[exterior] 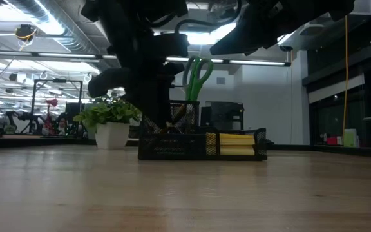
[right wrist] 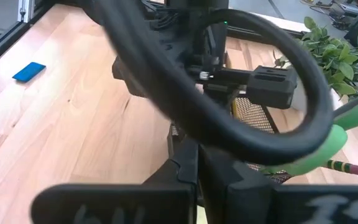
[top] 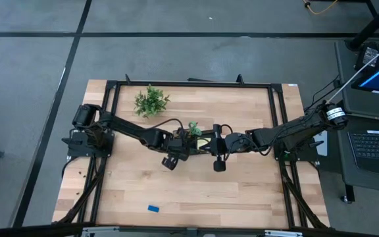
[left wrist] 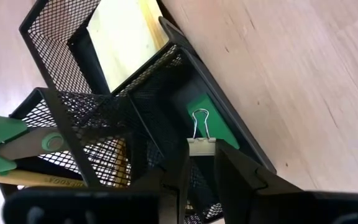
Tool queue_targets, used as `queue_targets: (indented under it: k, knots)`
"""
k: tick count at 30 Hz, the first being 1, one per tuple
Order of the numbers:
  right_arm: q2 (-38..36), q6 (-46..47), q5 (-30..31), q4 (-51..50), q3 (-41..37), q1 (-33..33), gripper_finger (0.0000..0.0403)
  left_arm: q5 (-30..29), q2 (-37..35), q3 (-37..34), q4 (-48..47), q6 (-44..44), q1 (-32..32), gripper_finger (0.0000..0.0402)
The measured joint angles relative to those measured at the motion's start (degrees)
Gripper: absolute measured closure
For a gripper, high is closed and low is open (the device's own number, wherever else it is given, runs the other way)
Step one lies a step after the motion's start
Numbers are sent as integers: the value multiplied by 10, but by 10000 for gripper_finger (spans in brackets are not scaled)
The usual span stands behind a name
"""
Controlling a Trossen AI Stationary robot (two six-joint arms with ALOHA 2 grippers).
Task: Pick and place office supplies into organizer
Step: Put the right green binder clip into the black desk organizer, then put the blue eraser into the black desk organizer
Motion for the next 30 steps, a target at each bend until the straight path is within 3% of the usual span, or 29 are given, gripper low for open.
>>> queue_targets:
  k: [10, 23, 30]
  knots:
    - [0, 0, 0, 1, 0, 0, 393, 0, 0, 0, 0, -13, 0, 342]
    - [0, 0, 0, 1, 0, 0, 393, -5, 0, 0, 0, -55, 0, 295]
    - [0, 0, 0, 1, 0, 0, 393, -11, -5, 0, -8, -23, -16, 296]
